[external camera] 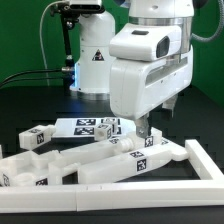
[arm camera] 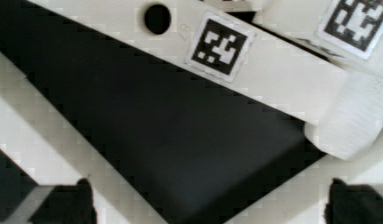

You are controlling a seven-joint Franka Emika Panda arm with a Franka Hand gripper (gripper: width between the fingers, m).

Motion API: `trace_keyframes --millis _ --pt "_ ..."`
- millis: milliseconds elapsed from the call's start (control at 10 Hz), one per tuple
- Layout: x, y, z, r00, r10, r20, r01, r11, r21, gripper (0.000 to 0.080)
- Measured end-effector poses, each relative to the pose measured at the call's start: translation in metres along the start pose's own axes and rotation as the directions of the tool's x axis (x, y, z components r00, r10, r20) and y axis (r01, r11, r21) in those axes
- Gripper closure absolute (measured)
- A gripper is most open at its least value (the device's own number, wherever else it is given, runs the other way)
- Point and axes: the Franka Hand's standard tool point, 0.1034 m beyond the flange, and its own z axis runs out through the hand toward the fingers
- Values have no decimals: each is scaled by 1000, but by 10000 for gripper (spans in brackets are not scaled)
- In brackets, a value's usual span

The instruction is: Assemble chair

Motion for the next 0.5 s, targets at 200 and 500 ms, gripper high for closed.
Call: trace_keyframes --millis 200,500 --pt "0 0 0 1000 0 0 0 1000 0 150" --pt "0 -1 0 1000 24 -8 -24 1000 -6 150"
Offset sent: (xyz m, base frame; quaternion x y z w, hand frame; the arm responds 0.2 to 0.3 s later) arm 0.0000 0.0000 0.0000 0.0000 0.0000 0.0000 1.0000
